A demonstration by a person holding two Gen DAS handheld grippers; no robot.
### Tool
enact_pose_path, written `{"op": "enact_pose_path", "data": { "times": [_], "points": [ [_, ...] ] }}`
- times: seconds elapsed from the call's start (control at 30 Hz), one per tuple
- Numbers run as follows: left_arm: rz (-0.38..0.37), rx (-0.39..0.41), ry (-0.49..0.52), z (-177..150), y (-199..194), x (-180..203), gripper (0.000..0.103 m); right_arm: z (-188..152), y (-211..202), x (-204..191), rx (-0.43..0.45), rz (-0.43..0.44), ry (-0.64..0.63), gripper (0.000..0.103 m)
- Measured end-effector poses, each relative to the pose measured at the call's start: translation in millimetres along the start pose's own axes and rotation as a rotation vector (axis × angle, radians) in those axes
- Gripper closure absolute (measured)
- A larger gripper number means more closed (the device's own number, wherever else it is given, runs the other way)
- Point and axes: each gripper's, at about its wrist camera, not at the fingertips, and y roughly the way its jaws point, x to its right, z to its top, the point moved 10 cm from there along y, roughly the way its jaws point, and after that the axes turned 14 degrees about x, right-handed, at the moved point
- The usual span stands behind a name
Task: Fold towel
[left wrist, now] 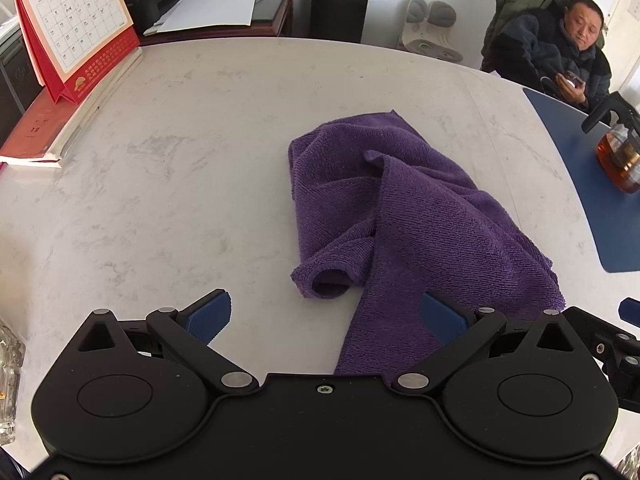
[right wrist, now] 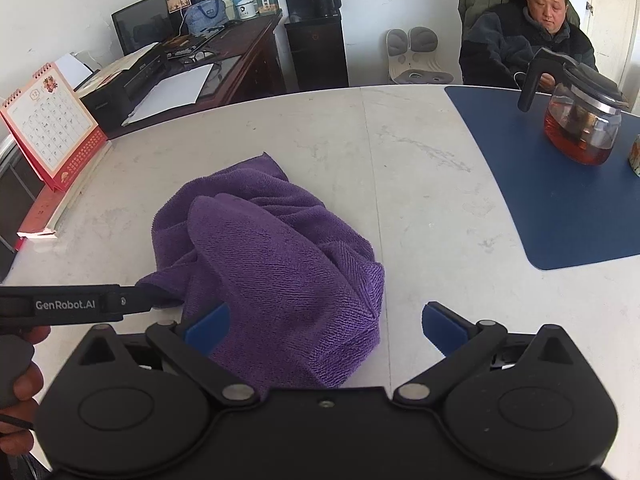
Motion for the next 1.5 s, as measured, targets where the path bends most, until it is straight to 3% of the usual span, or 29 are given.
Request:
{"op": "enact_pose_path", "data": {
  "times": [0.13, 0.4, 1.5],
  "points": [
    [-0.031, 0.024, 0.011, -2.2, -3.8, -5.9, 0.0, 9.1, -0.4, -0.4, 0.037, 0.021, -0.068, 0.0],
    [-0.036, -0.008, -0.017, -18.4, -8.3, 6.0, 0.0, 7.6, -14.1, -3.3, 0.078, 0.058, -0.168, 0.0],
    [0.004, -0.002, 0.059, -57.9, -48.1, 52.2, 0.0, -8.3, -31.3, 27.3, 0.046, 0.135, -0.186, 0.0]
  ]
}}
